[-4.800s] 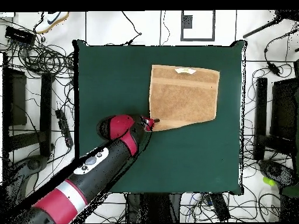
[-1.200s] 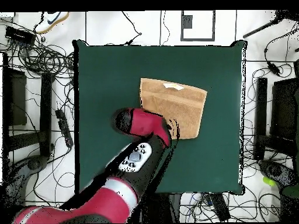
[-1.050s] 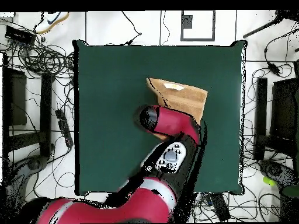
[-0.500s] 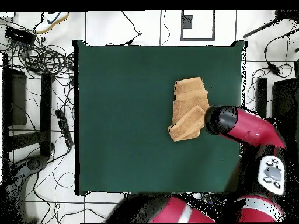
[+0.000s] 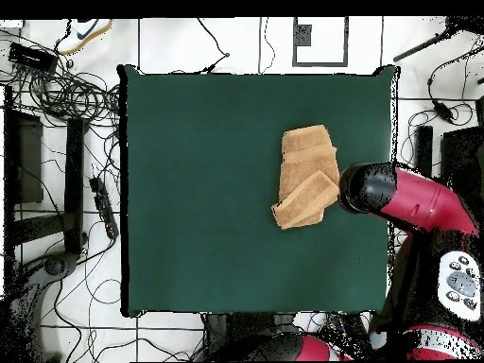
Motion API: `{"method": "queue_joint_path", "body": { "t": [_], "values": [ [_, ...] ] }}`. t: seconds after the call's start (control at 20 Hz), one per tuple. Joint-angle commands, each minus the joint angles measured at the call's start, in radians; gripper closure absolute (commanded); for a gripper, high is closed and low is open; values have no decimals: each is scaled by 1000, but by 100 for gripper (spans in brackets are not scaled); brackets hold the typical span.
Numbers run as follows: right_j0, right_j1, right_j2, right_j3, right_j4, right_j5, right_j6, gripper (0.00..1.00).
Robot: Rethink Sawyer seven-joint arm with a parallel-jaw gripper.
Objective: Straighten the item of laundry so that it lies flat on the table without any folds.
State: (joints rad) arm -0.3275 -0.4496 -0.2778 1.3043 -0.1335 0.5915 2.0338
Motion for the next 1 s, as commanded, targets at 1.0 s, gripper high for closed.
{"method": "queue_joint_path", "body": {
  "t": [1.0],
  "values": [
    [-148,210,425,-324,-307,183,-445,0]
  ]
}}
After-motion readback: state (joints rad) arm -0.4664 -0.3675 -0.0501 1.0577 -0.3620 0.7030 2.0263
